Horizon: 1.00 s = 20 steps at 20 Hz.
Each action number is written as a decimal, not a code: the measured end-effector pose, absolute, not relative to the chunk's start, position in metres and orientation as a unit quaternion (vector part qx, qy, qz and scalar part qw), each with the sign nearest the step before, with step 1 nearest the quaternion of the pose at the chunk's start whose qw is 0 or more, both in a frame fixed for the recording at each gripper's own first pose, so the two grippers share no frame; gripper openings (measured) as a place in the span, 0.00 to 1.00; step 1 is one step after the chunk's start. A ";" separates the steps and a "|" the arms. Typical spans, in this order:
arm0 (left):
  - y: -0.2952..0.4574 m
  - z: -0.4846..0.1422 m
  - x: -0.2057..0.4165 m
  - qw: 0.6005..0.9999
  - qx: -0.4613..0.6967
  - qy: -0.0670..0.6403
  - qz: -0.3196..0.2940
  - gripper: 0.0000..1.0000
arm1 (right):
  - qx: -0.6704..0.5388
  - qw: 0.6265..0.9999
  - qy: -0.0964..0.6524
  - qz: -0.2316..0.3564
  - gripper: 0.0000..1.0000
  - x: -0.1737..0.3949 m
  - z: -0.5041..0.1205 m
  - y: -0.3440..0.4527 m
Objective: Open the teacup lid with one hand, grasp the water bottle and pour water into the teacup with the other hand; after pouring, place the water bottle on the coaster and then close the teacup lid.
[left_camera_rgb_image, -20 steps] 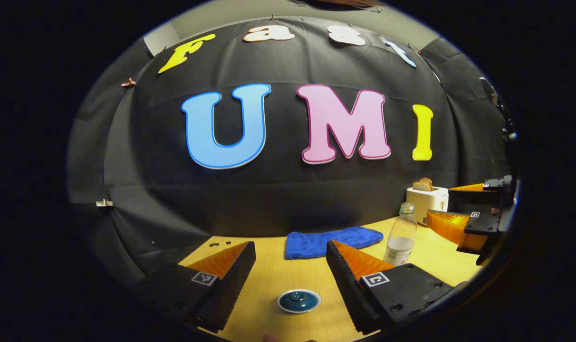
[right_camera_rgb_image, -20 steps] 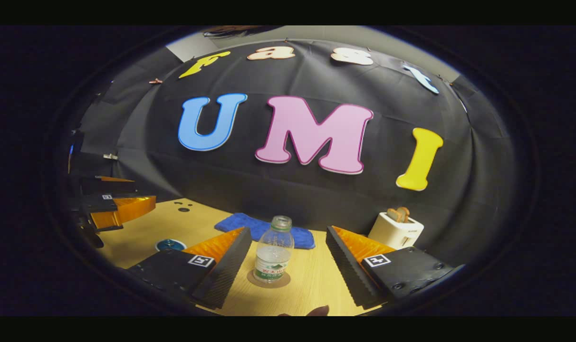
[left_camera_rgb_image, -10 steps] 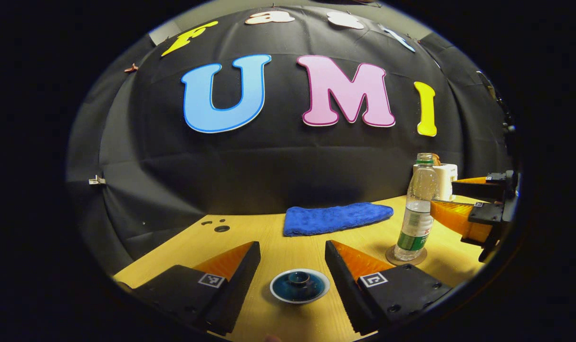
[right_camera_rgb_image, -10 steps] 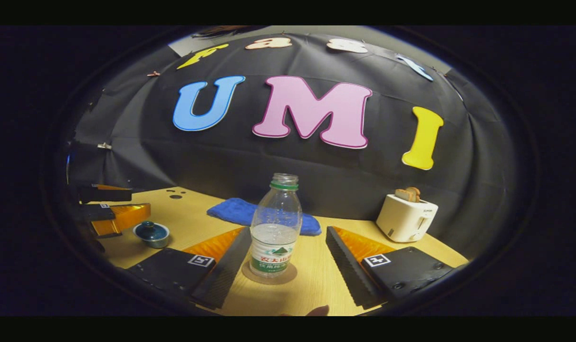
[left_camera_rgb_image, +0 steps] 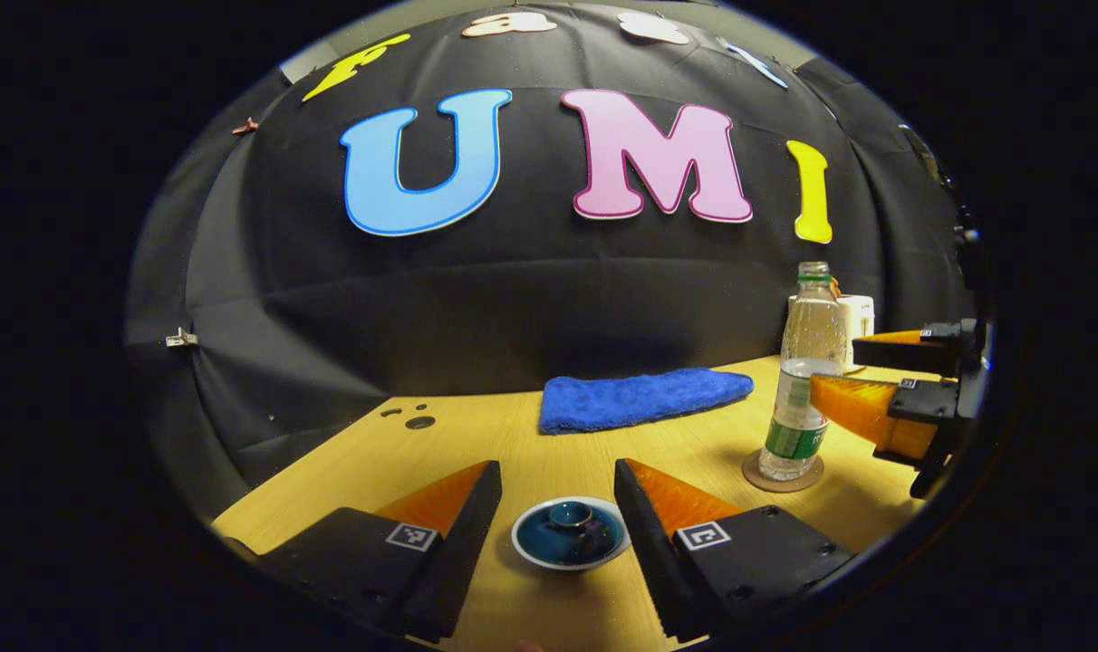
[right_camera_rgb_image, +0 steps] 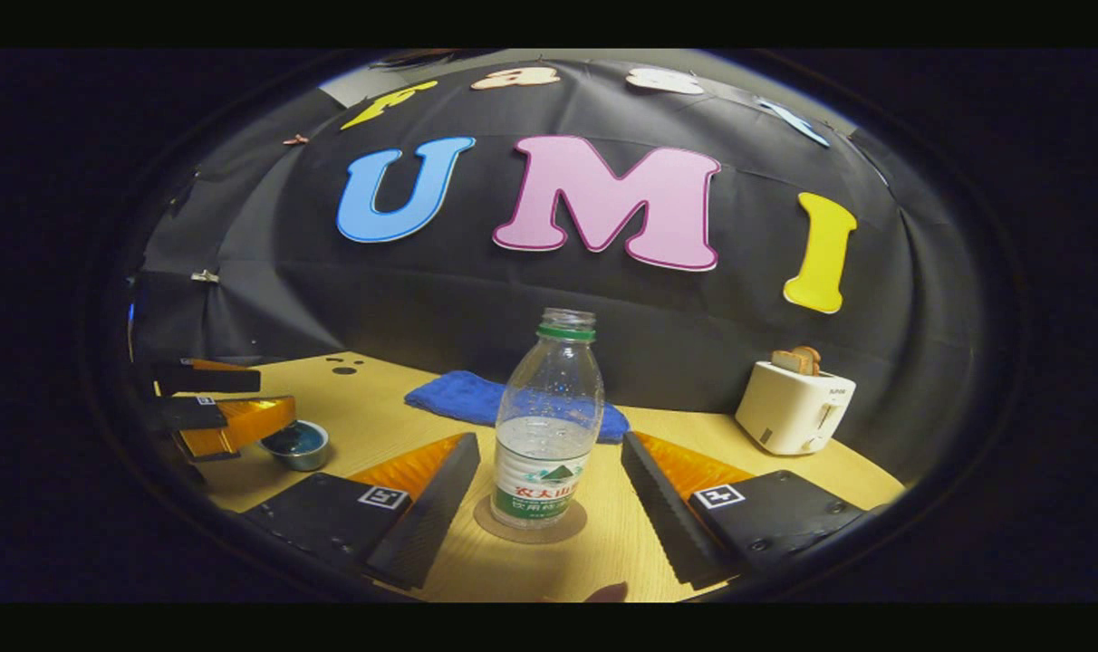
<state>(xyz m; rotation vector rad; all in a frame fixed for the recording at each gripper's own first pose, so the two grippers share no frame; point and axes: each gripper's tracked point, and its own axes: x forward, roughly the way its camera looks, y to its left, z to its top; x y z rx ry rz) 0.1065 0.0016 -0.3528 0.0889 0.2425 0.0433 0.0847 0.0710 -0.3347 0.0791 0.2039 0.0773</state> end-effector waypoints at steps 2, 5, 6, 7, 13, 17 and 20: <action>0.000 -0.361 0.108 0.990 0.045 0.132 0.019 0.77 | 0.041 0.993 0.105 0.037 0.98 0.085 -0.336 0.070; -0.002 -0.374 0.115 0.987 0.049 0.149 0.014 0.61 | 0.040 0.993 0.103 0.035 0.98 0.085 -0.336 0.068; -0.002 -0.377 0.115 0.986 0.051 0.155 0.015 0.54 | 0.040 0.993 0.103 0.036 0.98 0.085 -0.335 0.069; -0.002 -0.382 0.115 0.986 0.051 0.160 0.015 0.52 | 0.040 0.993 0.103 0.036 0.98 0.085 -0.335 0.069; -0.003 -0.387 0.118 0.985 0.050 0.163 0.013 0.49 | 0.042 0.993 0.106 0.036 0.98 0.084 -0.337 0.068; -0.005 -0.385 0.119 0.987 0.043 0.156 0.013 0.39 | 0.044 0.993 0.105 0.035 0.98 0.085 -0.337 0.069; -0.003 -0.373 0.117 0.989 0.046 0.143 0.017 0.30 | 0.047 0.993 0.106 0.037 0.98 0.085 -0.338 0.069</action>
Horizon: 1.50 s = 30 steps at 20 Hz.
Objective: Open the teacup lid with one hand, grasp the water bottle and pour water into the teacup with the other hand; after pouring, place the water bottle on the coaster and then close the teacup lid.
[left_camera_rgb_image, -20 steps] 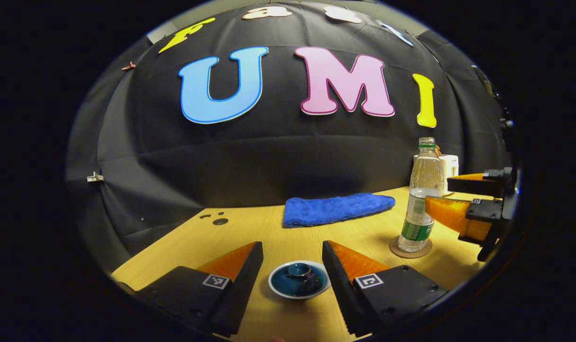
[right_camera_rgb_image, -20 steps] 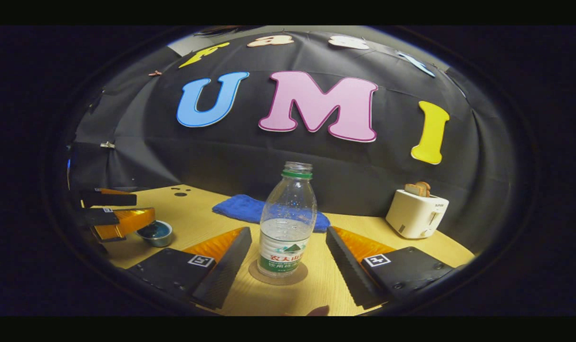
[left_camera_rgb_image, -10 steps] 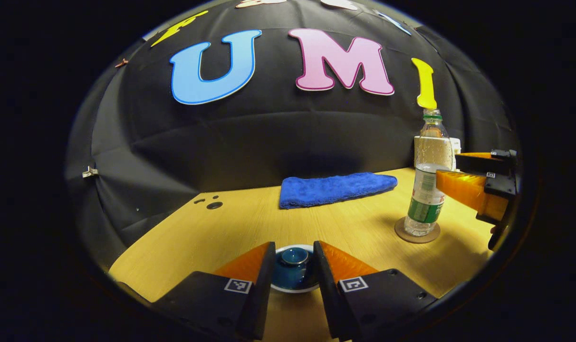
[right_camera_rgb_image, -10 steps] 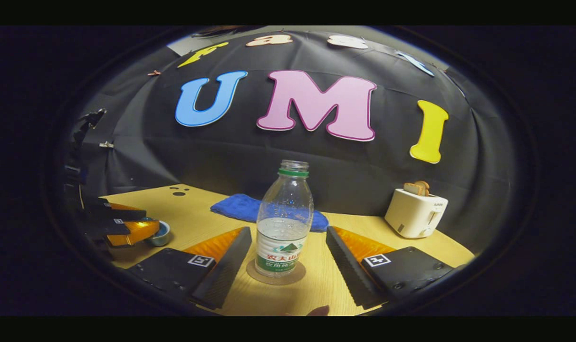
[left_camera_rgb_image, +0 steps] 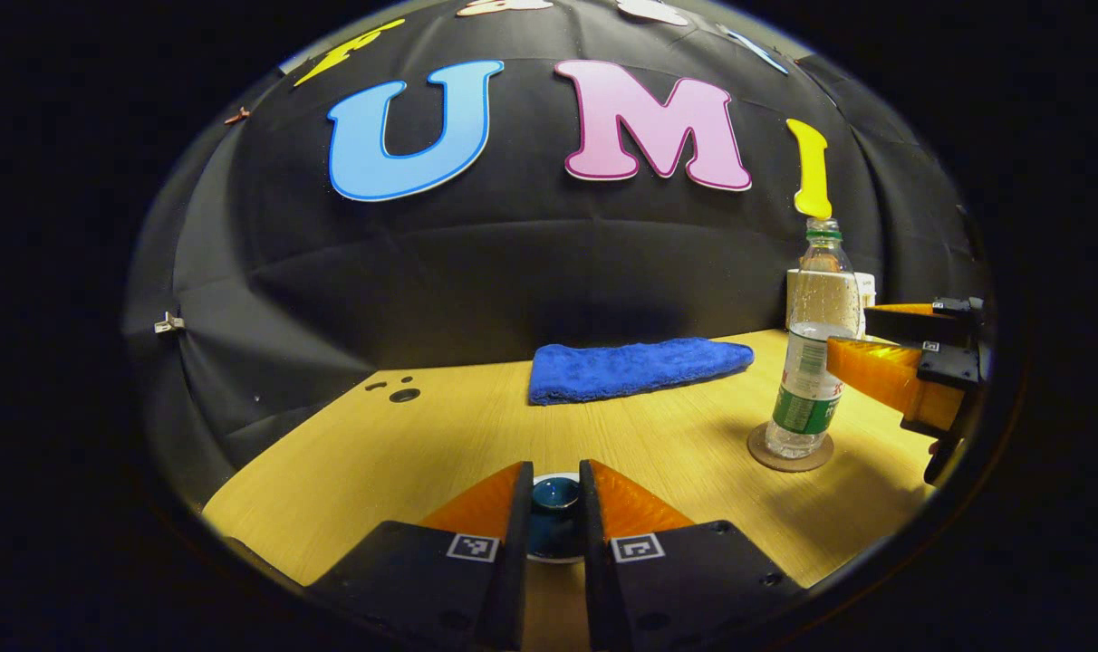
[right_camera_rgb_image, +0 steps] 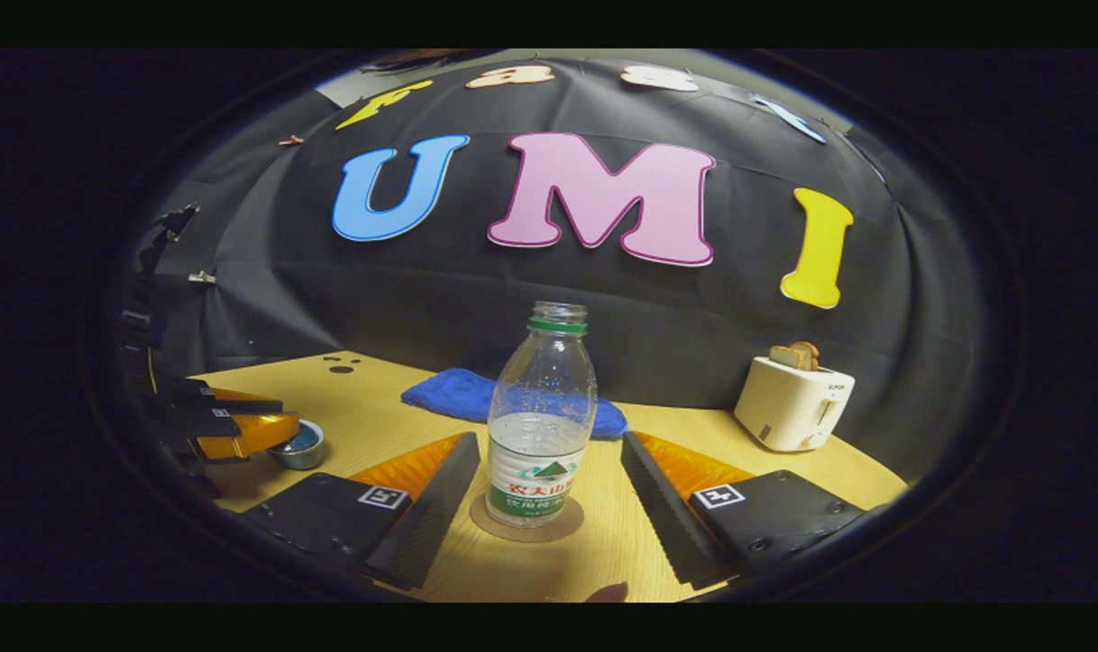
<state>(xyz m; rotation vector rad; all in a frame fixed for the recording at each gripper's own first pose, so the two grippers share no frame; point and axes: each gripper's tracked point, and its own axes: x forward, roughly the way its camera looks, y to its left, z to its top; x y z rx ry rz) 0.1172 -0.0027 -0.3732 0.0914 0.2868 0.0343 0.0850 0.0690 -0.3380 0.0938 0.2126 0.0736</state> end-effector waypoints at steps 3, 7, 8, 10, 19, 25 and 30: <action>-0.002 -0.349 0.116 0.992 0.046 0.115 0.017 0.31 | 0.050 0.992 0.109 0.042 0.98 0.087 -0.342 0.073; 0.011 -0.325 0.110 0.993 0.043 0.103 0.031 0.30 | 0.061 0.990 0.117 0.046 0.98 0.096 -0.354 0.078; 0.015 -0.321 0.108 0.993 0.042 0.101 0.034 0.31 | 0.066 0.989 0.120 0.048 0.98 0.099 -0.357 0.081; 0.023 -0.319 0.103 0.993 0.042 0.103 0.043 0.26 | 0.075 0.988 0.124 0.048 0.98 0.105 -0.363 0.083; 0.046 -0.318 0.094 0.991 0.042 0.107 0.062 0.27 | 0.004 0.991 0.118 0.055 0.73 0.116 -0.349 0.082; 0.071 -0.306 0.080 0.992 0.030 0.101 0.071 0.26 | -0.236 0.965 0.087 0.074 0.73 0.130 -0.322 0.084; 0.101 -0.303 0.066 0.991 0.027 0.102 0.085 0.30 | -0.392 0.913 0.047 0.100 0.73 0.136 -0.316 0.111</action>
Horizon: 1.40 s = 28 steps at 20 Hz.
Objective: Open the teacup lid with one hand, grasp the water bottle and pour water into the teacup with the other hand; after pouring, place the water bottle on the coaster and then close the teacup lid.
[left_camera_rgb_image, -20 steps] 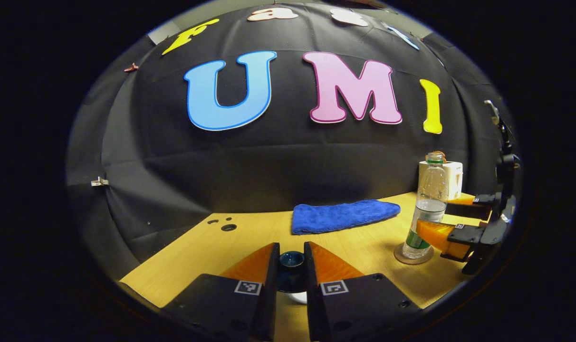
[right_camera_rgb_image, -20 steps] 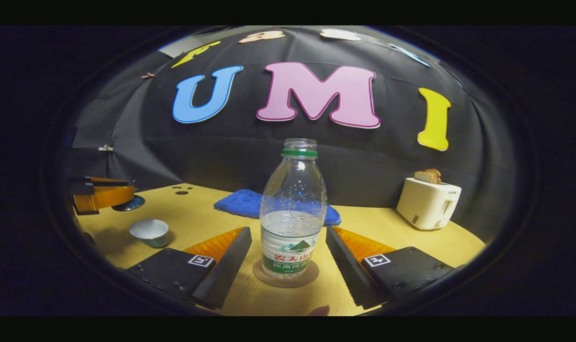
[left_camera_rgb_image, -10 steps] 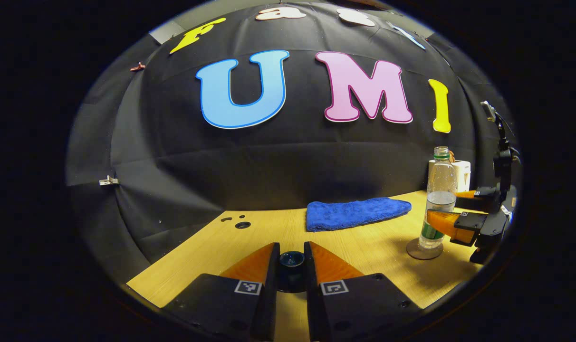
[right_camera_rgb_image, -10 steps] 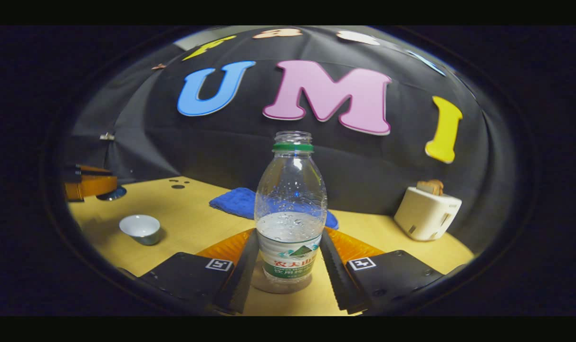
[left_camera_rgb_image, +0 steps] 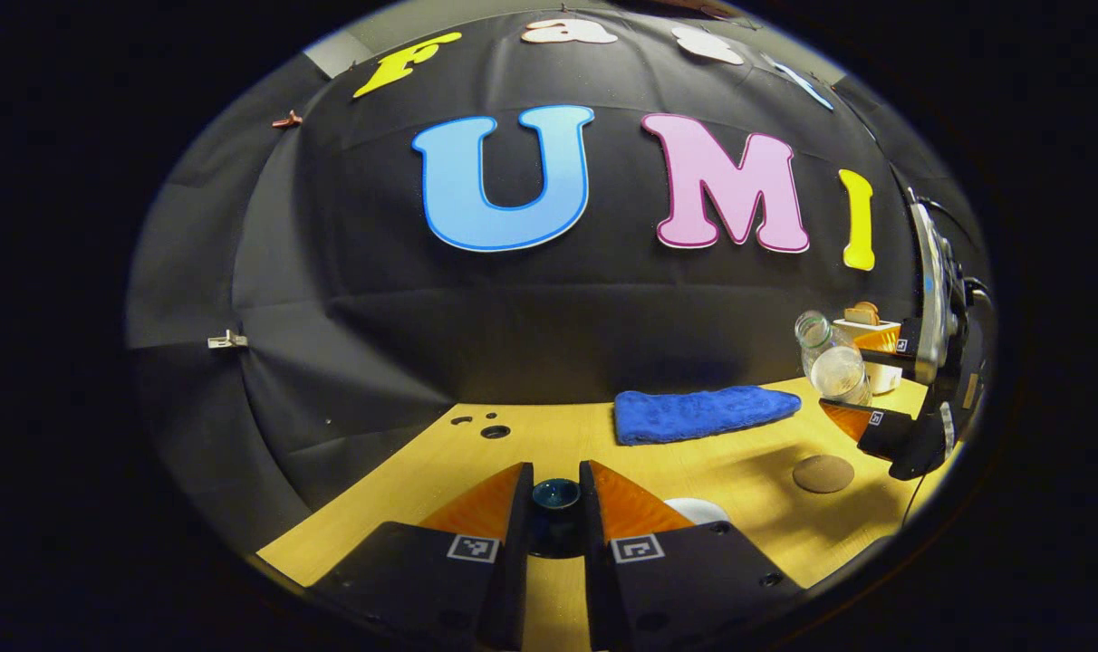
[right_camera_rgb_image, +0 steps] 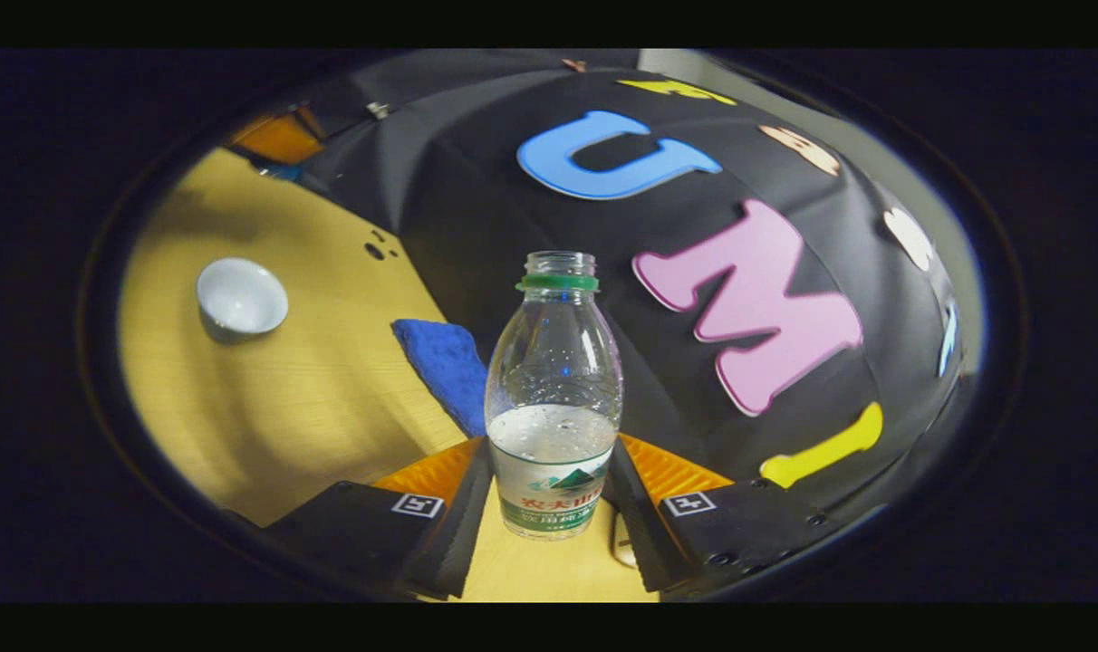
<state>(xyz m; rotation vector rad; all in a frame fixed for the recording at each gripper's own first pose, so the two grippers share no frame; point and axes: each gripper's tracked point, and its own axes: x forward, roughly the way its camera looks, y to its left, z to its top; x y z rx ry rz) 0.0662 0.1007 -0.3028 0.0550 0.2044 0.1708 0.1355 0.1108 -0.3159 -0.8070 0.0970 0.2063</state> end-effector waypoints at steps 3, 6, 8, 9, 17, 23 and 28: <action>0.117 -0.302 0.059 0.990 0.023 0.104 0.097 0.26 | -0.430 0.894 0.040 0.120 0.72 0.134 -0.320 0.130; 0.128 -0.304 0.053 0.988 0.022 0.106 0.107 0.30 | -0.472 0.871 0.031 0.131 0.72 0.129 -0.323 0.146; 0.133 -0.305 0.049 0.988 0.022 0.107 0.111 0.30 | -0.491 0.860 0.029 0.137 0.73 0.131 -0.326 0.154; 0.134 -0.305 0.047 0.988 0.022 0.108 0.112 0.30 | -0.502 0.853 0.028 0.139 0.72 0.132 -0.327 0.157; 0.142 -0.308 0.042 0.987 0.016 0.110 0.117 0.30 | -0.576 0.802 0.005 0.156 0.72 0.132 -0.329 0.169; 0.139 -0.310 0.041 0.988 0.019 0.109 0.110 0.30 | -0.635 0.755 -0.014 0.164 0.72 0.133 -0.327 0.172; 0.135 -0.307 0.039 0.989 0.025 0.104 0.103 0.30 | -0.664 0.727 -0.029 0.173 0.72 0.129 -0.333 0.180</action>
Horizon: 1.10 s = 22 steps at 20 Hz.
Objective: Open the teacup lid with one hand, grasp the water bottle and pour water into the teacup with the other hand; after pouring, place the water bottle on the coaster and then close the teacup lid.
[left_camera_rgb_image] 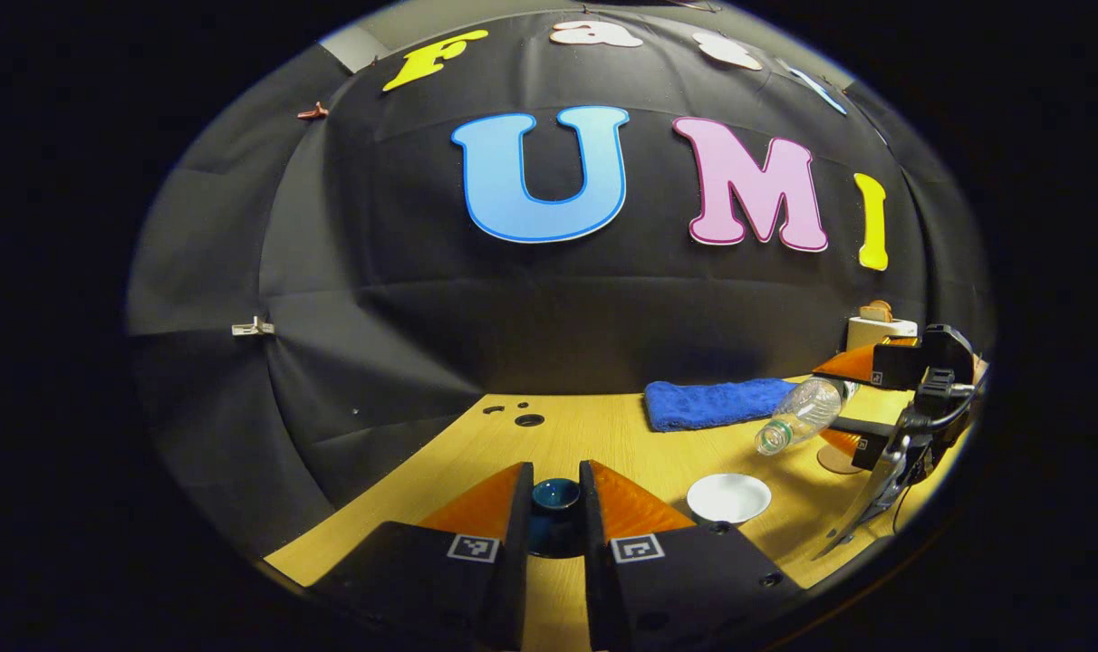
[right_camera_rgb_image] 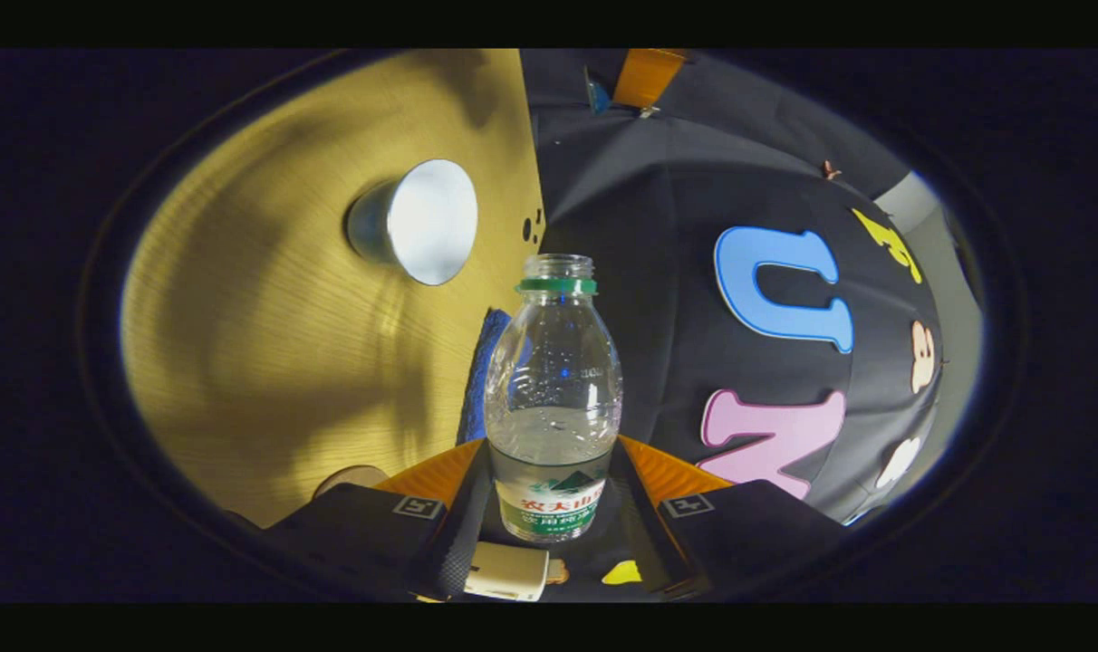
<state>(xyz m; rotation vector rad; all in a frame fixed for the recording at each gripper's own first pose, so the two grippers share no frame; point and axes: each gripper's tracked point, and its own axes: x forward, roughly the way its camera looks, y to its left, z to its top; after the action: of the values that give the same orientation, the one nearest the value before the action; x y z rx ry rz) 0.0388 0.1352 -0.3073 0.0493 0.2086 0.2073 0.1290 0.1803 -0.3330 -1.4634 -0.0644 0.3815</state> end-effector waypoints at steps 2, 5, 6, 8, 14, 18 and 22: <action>0.135 -0.308 0.039 0.989 0.022 0.104 0.101 0.35 | -0.671 0.719 -0.031 0.176 0.72 0.130 -0.335 0.179; 0.135 -0.310 0.036 0.989 0.021 0.106 0.101 0.26 | -0.686 0.704 -0.036 0.180 0.72 0.131 -0.339 0.181; 0.136 -0.311 0.036 0.989 0.021 0.107 0.101 0.28 | -0.693 0.697 -0.040 0.180 0.72 0.130 -0.340 0.182; 0.135 -0.313 0.035 0.989 0.021 0.109 0.100 0.30 | -0.703 0.687 -0.045 0.179 0.72 0.131 -0.336 0.182; 0.136 -0.315 0.036 0.989 0.018 0.109 0.101 0.27 | -0.724 0.663 -0.057 0.183 0.72 0.134 -0.335 0.182; 0.135 -0.317 0.037 0.989 0.018 0.109 0.097 0.30 | -0.743 0.642 -0.068 0.179 0.72 0.136 -0.330 0.182; 0.134 -0.318 0.039 0.990 0.017 0.107 0.094 0.30 | -0.757 0.627 -0.085 0.163 0.68 0.138 -0.325 0.181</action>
<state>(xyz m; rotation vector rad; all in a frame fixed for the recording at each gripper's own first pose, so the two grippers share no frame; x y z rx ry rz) 0.0393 0.1338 -0.3181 0.0349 0.2152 0.1888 0.1378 0.1813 -0.3253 -1.7367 -0.1950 0.3726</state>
